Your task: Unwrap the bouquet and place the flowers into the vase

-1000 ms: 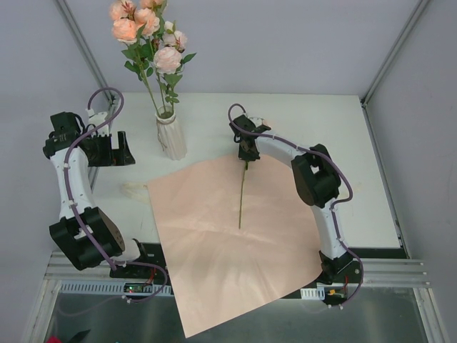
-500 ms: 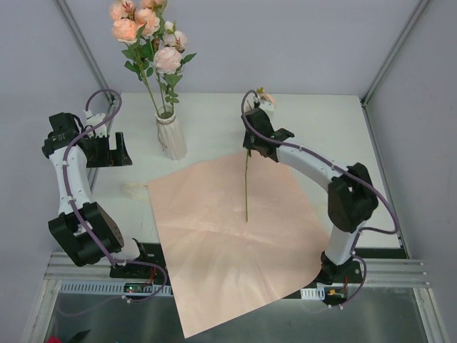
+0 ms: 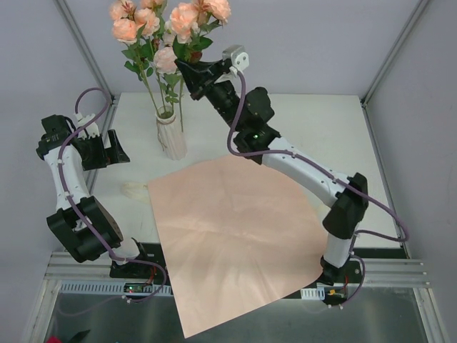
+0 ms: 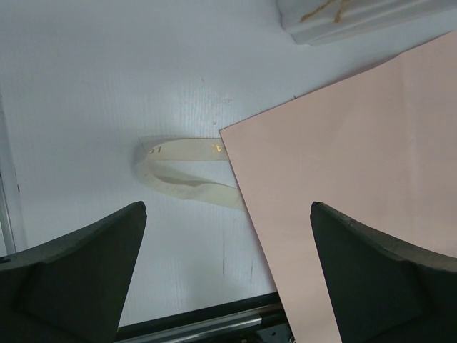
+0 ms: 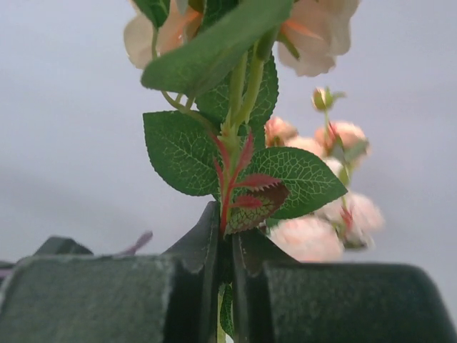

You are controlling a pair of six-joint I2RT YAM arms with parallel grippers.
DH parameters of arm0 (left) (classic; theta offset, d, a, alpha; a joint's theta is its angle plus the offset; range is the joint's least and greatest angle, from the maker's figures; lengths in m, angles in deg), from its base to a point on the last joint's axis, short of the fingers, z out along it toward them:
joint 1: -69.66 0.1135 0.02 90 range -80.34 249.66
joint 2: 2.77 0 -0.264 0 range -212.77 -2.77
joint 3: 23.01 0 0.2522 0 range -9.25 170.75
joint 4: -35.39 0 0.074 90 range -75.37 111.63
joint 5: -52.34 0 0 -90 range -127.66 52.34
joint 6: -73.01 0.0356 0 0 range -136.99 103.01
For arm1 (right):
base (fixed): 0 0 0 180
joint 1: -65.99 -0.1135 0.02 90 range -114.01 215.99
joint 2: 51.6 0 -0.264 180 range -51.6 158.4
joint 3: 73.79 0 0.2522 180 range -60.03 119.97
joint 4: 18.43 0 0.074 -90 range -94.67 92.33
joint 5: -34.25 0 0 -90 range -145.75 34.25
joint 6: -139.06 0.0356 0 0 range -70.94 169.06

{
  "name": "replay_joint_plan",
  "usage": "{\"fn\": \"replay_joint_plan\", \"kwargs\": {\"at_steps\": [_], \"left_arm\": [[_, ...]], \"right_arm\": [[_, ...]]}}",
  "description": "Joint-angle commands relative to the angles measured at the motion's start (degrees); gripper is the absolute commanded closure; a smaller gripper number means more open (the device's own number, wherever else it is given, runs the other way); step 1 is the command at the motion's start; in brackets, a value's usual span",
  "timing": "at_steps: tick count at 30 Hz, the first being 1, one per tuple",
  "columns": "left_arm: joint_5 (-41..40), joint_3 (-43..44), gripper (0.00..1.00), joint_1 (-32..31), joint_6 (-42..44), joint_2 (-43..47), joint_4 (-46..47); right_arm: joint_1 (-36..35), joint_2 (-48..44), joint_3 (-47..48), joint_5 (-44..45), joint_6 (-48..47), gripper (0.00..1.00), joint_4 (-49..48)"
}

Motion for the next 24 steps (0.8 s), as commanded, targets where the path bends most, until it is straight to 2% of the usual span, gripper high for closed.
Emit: {"fn": "replay_joint_plan", "kwargs": {"at_steps": [1,7,11,24], "left_arm": [[4.09,1.40,0.01,0.03,-0.47,0.76,0.37],[5.15,0.61,0.01,0.03,1.72,1.64,0.37],[5.15,0.34,0.01,-0.06,2.51,1.38,0.11],[5.59,0.08,0.01,0.03,4.18,0.77,-0.07]], "right_arm": [[-0.90,8.36,10.92,-7.94,-5.88,0.99,-16.82],[-1.08,19.35,27.08,-7.68,-5.62,0.99,-15.25],[-0.91,24.18,31.50,-6.89,-5.53,0.99,-13.84],[0.15,24.72,23.87,-5.22,-6.23,0.99,-16.39]]}}
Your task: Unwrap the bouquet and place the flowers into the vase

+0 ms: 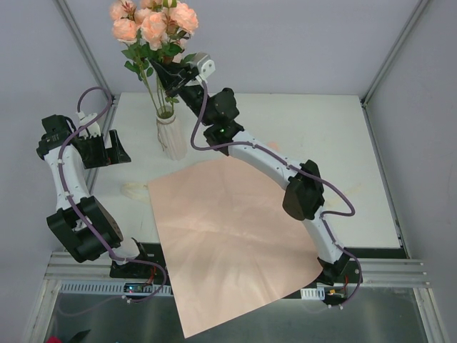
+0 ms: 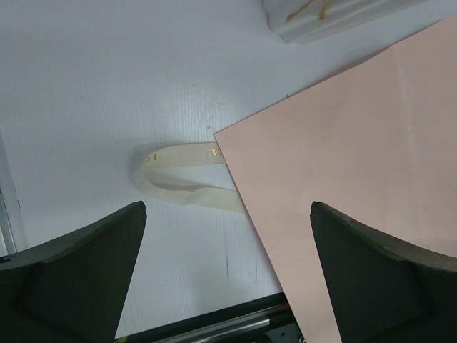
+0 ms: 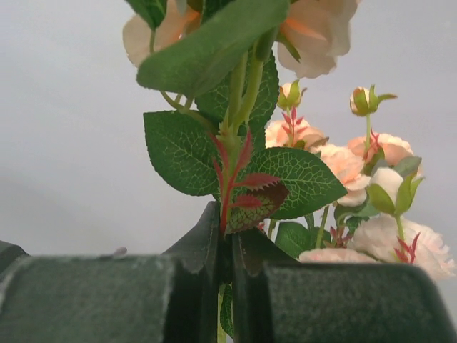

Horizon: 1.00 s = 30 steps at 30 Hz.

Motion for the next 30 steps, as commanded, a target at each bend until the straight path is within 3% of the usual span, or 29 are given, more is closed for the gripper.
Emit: {"fn": "replay_joint_plan", "kwargs": {"at_steps": [1,7,15,18,19,22,26,30], "left_arm": [[2.75,-0.01,0.01,0.03,1.47,0.66,-0.05],[2.84,-0.54,0.01,0.03,1.56,1.18,-0.05],[2.40,-0.45,0.01,0.03,1.48,1.89,-0.05],[2.49,-0.62,0.01,0.03,1.39,1.80,-0.05],[2.49,-0.62,0.01,0.03,1.30,1.80,0.04],[2.49,-0.27,0.01,0.03,1.04,1.89,-0.05],[2.49,0.08,0.01,0.03,1.03,2.85,-0.57],[2.66,0.34,0.01,0.11,0.86,3.64,-1.36]], "right_arm": [[0.80,-1.31,-2.54,0.57,-0.51,0.99,-4.61],[0.81,0.00,-4.31,-1.62,0.20,0.96,-0.75],[0.98,-0.69,-4.91,-4.17,0.73,0.91,14.02],[0.98,-2.71,-8.33,-4.70,0.55,0.80,16.13],[1.24,-3.85,-9.31,-5.22,0.72,0.67,16.66],[2.21,-6.22,-11.69,-10.49,2.56,0.46,19.81],[3.35,-9.74,-12.56,-13.75,2.22,0.39,31.39],[3.79,-13.61,-13.62,-11.30,1.16,0.42,41.35]]}}
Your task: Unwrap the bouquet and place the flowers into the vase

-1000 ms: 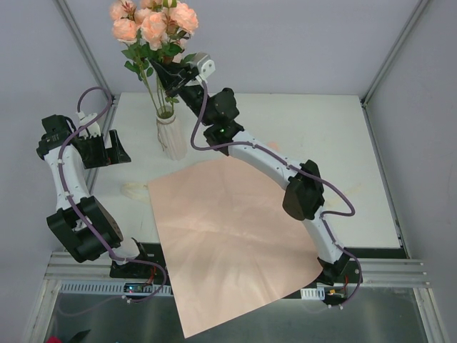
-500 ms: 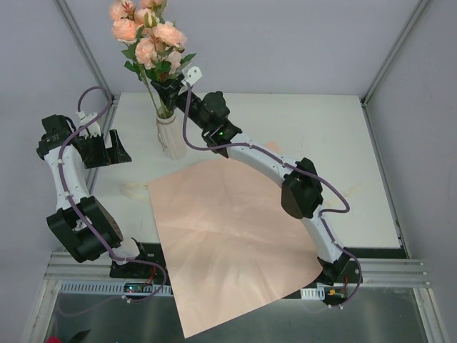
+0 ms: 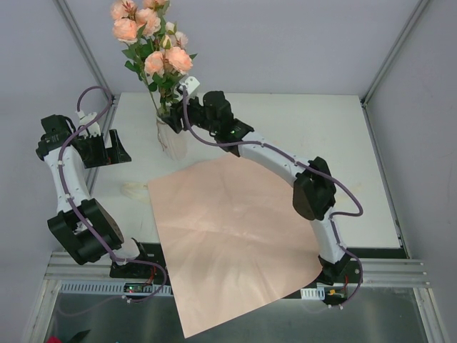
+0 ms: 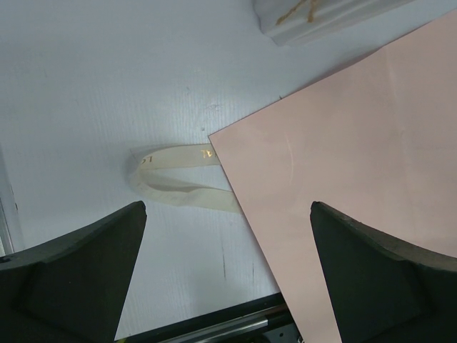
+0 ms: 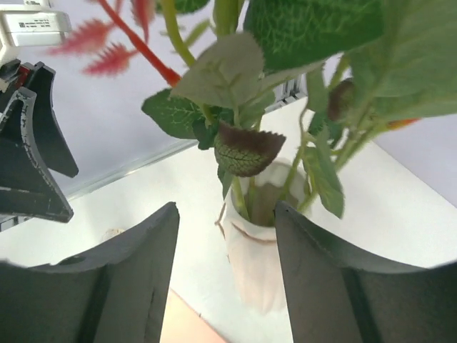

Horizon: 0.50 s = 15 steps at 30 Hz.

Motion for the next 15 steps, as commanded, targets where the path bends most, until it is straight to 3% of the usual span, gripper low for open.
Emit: {"fn": "replay_joint_plan", "kwargs": {"at_steps": [1,3,4,5,13,15], "left_arm": [[1.88,0.39,0.01,0.03,0.77,3.03,-1.36],[2.05,0.65,0.01,0.03,0.60,3.29,-1.63],[2.14,0.74,0.01,0.03,0.60,3.47,-1.98],[2.05,0.82,0.01,0.03,0.51,3.73,-1.98],[1.44,0.74,0.01,0.03,1.30,4.53,-2.68],[1.53,0.65,0.01,0.03,1.39,4.35,-2.68]], "right_arm": [[0.84,-11.36,-0.66,-0.28,-0.13,0.46,8.97],[1.11,-13.56,-5.39,0.95,0.49,0.54,5.03],[1.11,-14.88,-6.46,1.74,0.84,0.67,1.53],[1.19,-14.98,-6.47,2.09,1.02,0.72,0.63],[1.64,-5.94,7.50,-3.35,2.86,0.74,3.78],[1.64,-4.44,9.34,-2.39,3.22,0.80,3.78]]}}
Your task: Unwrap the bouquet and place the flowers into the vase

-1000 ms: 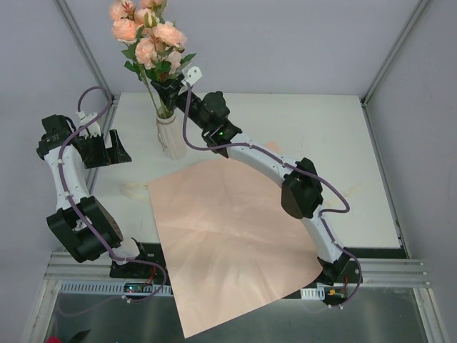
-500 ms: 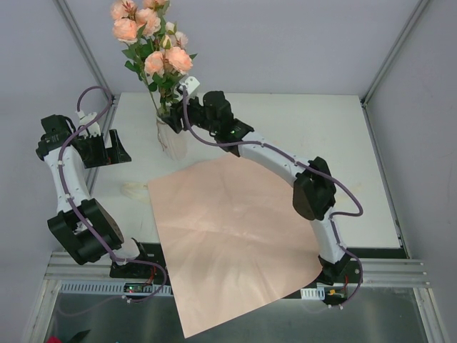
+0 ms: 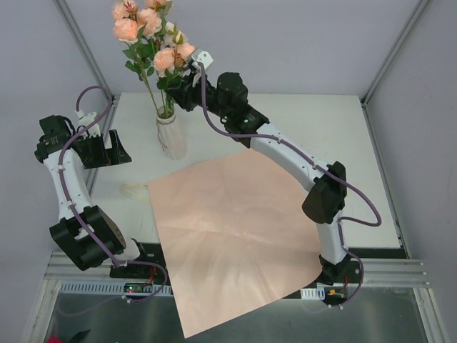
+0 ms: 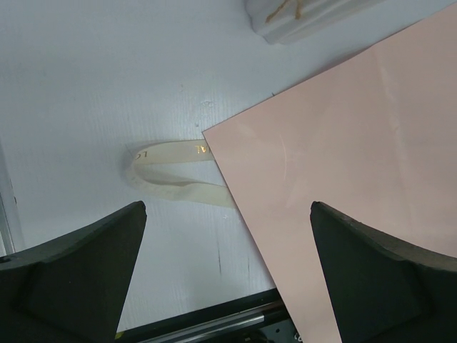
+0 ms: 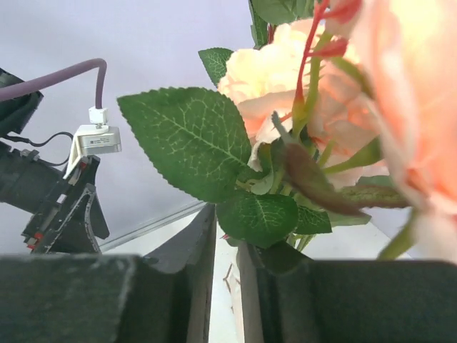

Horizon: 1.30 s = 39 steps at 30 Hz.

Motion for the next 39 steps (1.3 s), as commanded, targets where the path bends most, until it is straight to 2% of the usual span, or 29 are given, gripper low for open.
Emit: {"fn": "replay_joint_plan", "kwargs": {"at_steps": [1,5,9,17,19,20,21,23,28,29,31,32,36,39], "left_arm": [[1.29,0.65,0.01,0.03,1.43,1.40,-1.15],[1.29,0.56,0.01,0.03,1.69,1.14,-1.24],[1.37,0.82,0.01,0.03,1.87,0.61,-1.07],[1.90,0.74,0.01,0.03,1.34,0.26,-1.16],[1.64,0.65,0.01,-0.06,1.52,0.34,-1.16],[1.46,0.48,0.01,0.03,1.61,0.52,-1.15],[1.37,0.47,0.01,0.03,1.78,0.61,-1.15],[1.29,0.56,0.01,0.03,1.61,0.78,-1.24],[1.29,0.56,0.01,0.11,1.08,1.05,-1.16],[1.29,0.47,0.01,0.03,0.99,1.05,-1.15],[1.37,0.21,0.01,0.03,0.90,1.05,-1.07],[1.46,0.04,0.01,0.03,0.82,0.96,-1.15],[1.99,-0.75,0.01,0.03,0.73,1.40,-1.07],[1.81,-1.02,0.01,0.03,0.64,1.31,-1.15]], "right_arm": [[0.08,5.09,6.55,-0.77,1.38,0.83,-0.72],[0.35,7.39,8.67,0.90,-0.20,0.88,-0.72],[0.17,9.23,9.99,1.08,-0.38,0.99,-0.72],[-1.50,12.49,11.66,0.99,-0.73,0.98,0.77],[-1.50,11.70,11.14,0.99,-1.26,0.81,1.83],[-1.67,11.09,9.65,1.25,-1.43,0.52,1.92],[-1.67,9.17,8.60,1.43,-1.52,0.45,2.27],[-1.50,6.61,5.88,2.13,-1.70,0.38,2.27],[-1.24,-3.84,-3.96,2.75,-2.83,0.30,4.81],[-1.06,-5.43,-5.20,2.84,-3.10,0.22,5.86],[-0.97,-9.91,-8.88,3.62,-3.19,0.13,9.90],[-0.71,-11.23,-10.12,4.76,-3.10,0.04,11.92],[0.34,-18.95,-17.15,7.06,-2.40,0.03,22.99],[0.79,-23.53,-24.01,8.28,-2.57,0.03,26.42]]}}
